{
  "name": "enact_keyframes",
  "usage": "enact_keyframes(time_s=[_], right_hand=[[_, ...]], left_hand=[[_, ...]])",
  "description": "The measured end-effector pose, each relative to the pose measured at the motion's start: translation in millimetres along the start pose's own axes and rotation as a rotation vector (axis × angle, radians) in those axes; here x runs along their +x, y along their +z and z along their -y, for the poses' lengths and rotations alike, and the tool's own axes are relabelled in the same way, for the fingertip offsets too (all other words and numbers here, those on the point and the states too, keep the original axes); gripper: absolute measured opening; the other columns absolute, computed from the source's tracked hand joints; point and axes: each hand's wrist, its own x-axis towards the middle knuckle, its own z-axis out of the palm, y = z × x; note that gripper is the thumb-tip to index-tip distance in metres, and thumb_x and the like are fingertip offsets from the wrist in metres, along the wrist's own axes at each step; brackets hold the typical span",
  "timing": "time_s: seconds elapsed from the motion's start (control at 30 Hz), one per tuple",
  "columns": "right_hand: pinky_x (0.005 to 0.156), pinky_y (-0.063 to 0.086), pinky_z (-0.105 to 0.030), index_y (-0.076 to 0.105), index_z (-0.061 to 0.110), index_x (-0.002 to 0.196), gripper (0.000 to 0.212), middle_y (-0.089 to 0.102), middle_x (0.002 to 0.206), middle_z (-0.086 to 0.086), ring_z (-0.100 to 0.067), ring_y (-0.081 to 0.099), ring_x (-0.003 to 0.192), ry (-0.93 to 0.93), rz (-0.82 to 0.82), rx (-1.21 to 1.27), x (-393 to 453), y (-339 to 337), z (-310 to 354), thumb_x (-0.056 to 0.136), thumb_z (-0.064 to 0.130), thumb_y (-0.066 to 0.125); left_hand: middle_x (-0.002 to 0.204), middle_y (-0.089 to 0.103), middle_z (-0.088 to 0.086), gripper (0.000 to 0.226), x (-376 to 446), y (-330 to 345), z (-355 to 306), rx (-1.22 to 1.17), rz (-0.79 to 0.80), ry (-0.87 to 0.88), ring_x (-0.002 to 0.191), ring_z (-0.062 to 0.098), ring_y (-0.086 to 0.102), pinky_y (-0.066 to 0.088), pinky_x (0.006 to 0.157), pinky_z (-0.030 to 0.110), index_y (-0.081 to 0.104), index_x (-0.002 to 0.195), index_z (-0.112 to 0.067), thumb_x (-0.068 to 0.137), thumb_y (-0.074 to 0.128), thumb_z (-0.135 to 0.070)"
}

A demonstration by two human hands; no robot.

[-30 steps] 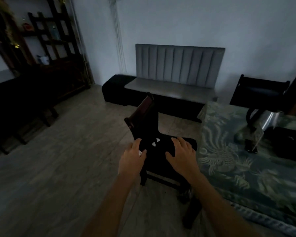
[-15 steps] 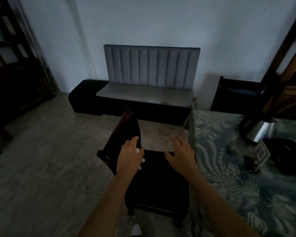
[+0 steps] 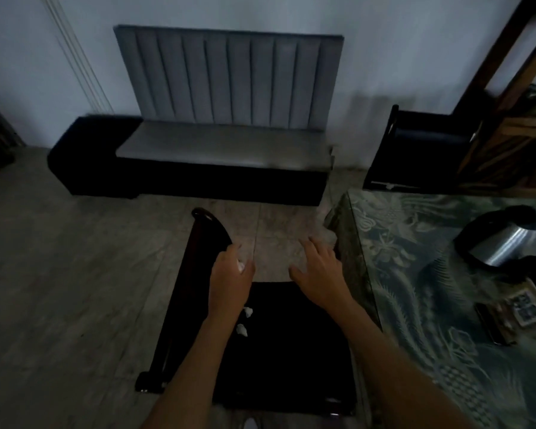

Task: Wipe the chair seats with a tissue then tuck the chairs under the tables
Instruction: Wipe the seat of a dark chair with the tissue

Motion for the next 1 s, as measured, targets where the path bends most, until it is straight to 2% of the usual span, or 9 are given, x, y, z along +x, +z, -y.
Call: enact_keyframes(time_s=[0.17, 0.3, 0.4, 0.57, 0.7, 0.83, 0.87, 0.93, 1.0], right_hand=[[0.106, 0.033, -0.051, 0.03, 0.023, 0.145, 0.066, 0.029, 0.154, -0.005, -0.032, 0.033, 0.138, 0.004, 0.079, 0.029, 37, 42, -6, 0.089, 0.045, 0.057], [0.106, 0.033, -0.053, 0.028, 0.024, 0.147, 0.068, 0.027, 0.157, -0.006, -0.034, 0.031, 0.139, 0.005, 0.231, 0.037, 56, 100, -29, 0.089, 0.047, 0.056], [0.108, 0.033, -0.054, 0.03, 0.021, 0.148, 0.071, 0.027, 0.157, -0.008, -0.036, 0.028, 0.14, 0.005, 0.329, 0.059, 59, 148, -51, 0.088, 0.046, 0.059], [0.112, 0.032, -0.052, 0.032, 0.018, 0.149, 0.071, 0.03, 0.157, -0.009, -0.033, 0.028, 0.142, -0.019, 0.484, 0.099, 61, 228, -74, 0.087, 0.04, 0.06], [0.112, 0.034, -0.047, 0.037, 0.017, 0.146, 0.067, 0.035, 0.154, -0.009, -0.031, 0.035, 0.139, -0.084, 0.54, 0.165, 57, 290, -93, 0.087, 0.035, 0.062], [0.099, 0.045, -0.036, 0.047, 0.014, 0.14, 0.06, 0.047, 0.142, -0.011, -0.029, 0.051, 0.123, -0.124, 0.571, 0.232, 50, 347, -107, 0.085, 0.026, 0.068], [0.097, 0.046, -0.037, 0.049, 0.013, 0.138, 0.058, 0.05, 0.14, -0.012, -0.029, 0.053, 0.121, -0.134, 0.58, 0.243, 50, 361, -110, 0.085, 0.025, 0.068], [0.095, 0.048, -0.042, 0.052, 0.011, 0.135, 0.052, 0.053, 0.135, -0.013, -0.03, 0.054, 0.119, -0.172, 0.621, 0.241, 50, 388, -114, 0.087, 0.024, 0.067], [0.09, 0.05, -0.044, 0.055, 0.012, 0.129, 0.041, 0.056, 0.129, -0.012, -0.029, 0.055, 0.116, -0.209, 0.657, 0.237, 53, 415, -117, 0.091, 0.027, 0.061]], left_hand=[[0.103, 0.05, -0.012, 0.042, 13, 48, 38, -0.101, 0.044, -0.144, 0.09, 0.003, 0.053, 0.037, 0.074, 0.011, 0.051, 0.133, -0.023, 0.093, 0.06, -0.034], [0.112, 0.054, -0.004, 0.044, 10, 95, 84, -0.087, 0.085, -0.289, 0.093, 0.004, 0.054, 0.043, 0.079, 0.02, 0.049, 0.136, -0.023, 0.094, 0.06, -0.033], [0.117, 0.059, 0.005, 0.045, -1, 127, 119, -0.058, 0.069, -0.393, 0.102, 0.017, 0.058, 0.05, 0.088, 0.032, 0.052, 0.135, -0.017, 0.093, 0.063, -0.029], [0.121, 0.065, 0.012, 0.04, -29, 173, 173, -0.024, 0.028, -0.596, 0.107, 0.026, 0.063, 0.051, 0.091, 0.037, 0.059, 0.128, -0.012, 0.09, 0.067, -0.023], [0.117, 0.068, 0.007, 0.042, -54, 208, 219, 0.019, -0.035, -0.737, 0.096, 0.019, 0.064, 0.044, 0.077, 0.023, 0.06, 0.128, -0.016, 0.089, 0.07, -0.028], [0.112, 0.065, 0.007, 0.043, -72, 240, 261, -0.217, -0.125, -1.019, 0.094, 0.02, 0.063, 0.053, 0.084, 0.033, 0.055, 0.13, -0.021, 0.09, 0.068, -0.027], [0.108, 0.065, 0.006, 0.042, -75, 248, 272, -0.251, -0.15, -1.034, 0.094, 0.02, 0.064, 0.054, 0.084, 0.031, 0.056, 0.129, -0.019, 0.09, 0.068, -0.023], [0.104, 0.065, 0.003, 0.038, -80, 260, 290, -0.293, -0.2, -1.045, 0.086, 0.01, 0.064, 0.051, 0.073, 0.013, 0.058, 0.125, -0.02, 0.089, 0.07, -0.02], [0.107, 0.067, 0.004, 0.033, -83, 273, 307, -0.388, -0.259, -1.099, 0.087, 0.011, 0.065, 0.054, 0.075, 0.019, 0.059, 0.118, -0.026, 0.088, 0.071, -0.024]])
